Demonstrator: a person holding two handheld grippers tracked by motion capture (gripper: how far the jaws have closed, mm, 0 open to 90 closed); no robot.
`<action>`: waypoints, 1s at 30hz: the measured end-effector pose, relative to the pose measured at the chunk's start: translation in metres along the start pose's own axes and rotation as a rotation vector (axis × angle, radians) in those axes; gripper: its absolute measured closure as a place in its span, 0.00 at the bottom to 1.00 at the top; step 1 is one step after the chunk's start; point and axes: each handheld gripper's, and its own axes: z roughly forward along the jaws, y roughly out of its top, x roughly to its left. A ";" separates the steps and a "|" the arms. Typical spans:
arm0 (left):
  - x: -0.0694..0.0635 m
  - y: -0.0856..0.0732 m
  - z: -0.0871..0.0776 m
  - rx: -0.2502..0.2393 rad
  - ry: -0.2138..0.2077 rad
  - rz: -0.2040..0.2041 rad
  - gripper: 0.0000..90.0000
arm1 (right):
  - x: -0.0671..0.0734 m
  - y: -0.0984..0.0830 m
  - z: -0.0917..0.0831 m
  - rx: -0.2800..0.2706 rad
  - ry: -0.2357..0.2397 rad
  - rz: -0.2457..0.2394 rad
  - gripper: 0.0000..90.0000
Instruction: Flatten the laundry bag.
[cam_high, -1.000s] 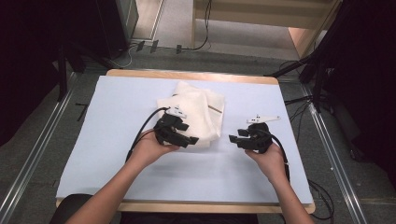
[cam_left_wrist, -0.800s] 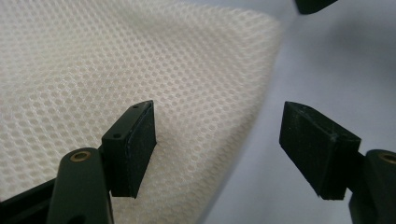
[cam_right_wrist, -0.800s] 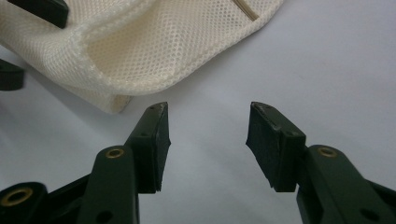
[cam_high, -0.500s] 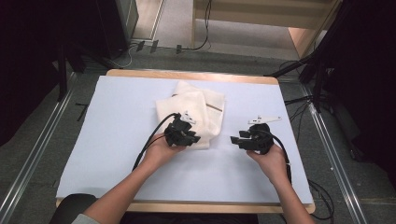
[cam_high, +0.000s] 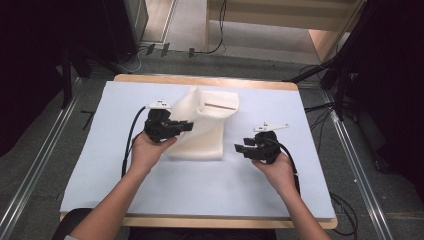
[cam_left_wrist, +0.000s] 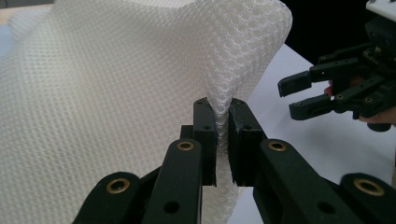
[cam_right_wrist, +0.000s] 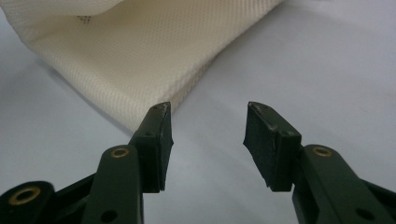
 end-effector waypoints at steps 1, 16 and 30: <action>0.001 0.000 -0.004 -0.006 0.006 -0.003 0.93 | 0.002 0.002 0.003 -0.007 0.002 -0.003 0.57; 0.039 -0.017 -0.071 -0.115 0.143 -0.103 0.92 | 0.023 0.026 0.056 0.007 -0.008 -0.042 0.50; 0.076 -0.046 -0.104 -0.104 0.263 -0.240 0.90 | 0.022 0.027 0.089 0.103 -0.023 -0.037 0.82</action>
